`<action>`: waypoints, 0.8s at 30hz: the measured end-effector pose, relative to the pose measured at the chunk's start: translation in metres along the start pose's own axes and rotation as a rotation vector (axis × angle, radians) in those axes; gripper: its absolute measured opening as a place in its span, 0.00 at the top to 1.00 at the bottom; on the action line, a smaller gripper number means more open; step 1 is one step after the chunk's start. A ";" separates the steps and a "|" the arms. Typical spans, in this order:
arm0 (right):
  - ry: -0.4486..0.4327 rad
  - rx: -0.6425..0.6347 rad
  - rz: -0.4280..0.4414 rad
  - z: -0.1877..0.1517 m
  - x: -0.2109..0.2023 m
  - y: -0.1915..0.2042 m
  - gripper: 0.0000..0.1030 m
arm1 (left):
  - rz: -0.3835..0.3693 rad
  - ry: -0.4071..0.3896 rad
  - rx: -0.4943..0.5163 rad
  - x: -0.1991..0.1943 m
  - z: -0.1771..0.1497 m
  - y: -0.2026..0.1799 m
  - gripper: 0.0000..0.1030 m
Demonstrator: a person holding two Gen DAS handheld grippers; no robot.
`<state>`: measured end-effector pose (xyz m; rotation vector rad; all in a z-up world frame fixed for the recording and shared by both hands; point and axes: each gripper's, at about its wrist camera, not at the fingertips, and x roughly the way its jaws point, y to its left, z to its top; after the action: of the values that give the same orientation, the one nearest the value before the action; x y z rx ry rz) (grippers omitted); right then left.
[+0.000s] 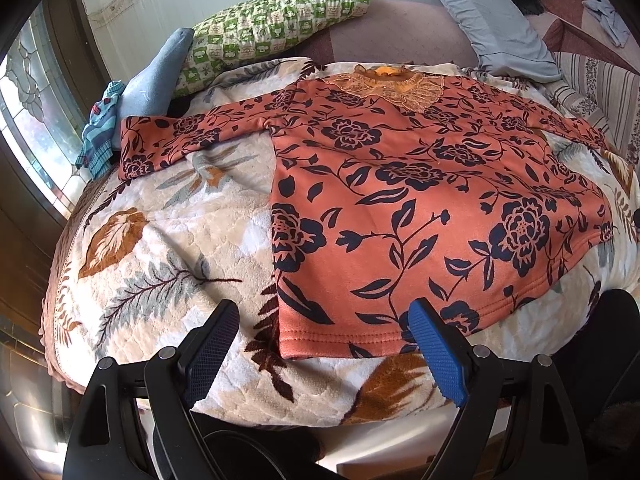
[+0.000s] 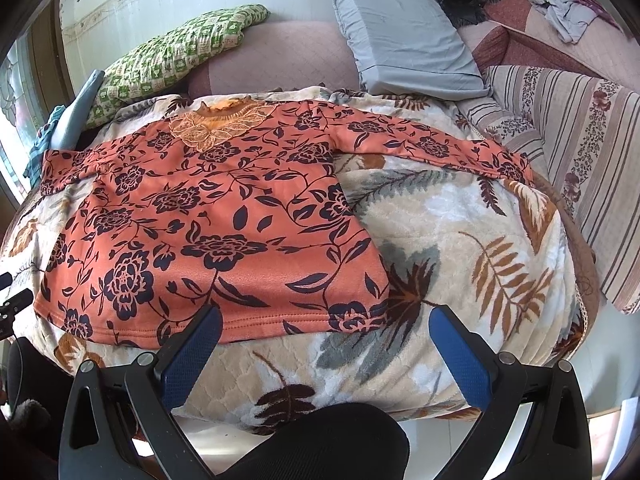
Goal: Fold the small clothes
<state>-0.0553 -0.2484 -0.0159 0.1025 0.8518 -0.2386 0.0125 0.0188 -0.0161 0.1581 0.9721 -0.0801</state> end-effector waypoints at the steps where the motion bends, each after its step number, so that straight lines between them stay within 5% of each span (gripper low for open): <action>1: 0.001 0.000 0.002 0.001 0.000 0.000 0.00 | -0.003 0.003 -0.002 0.001 0.001 0.000 0.15; 24: 0.018 -0.007 0.018 0.007 0.012 -0.001 0.00 | -0.056 0.029 -0.035 0.008 0.010 0.009 0.15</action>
<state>-0.0430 -0.2531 -0.0199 0.1054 0.8694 -0.2182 0.0266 0.0261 -0.0166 0.0999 1.0063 -0.1126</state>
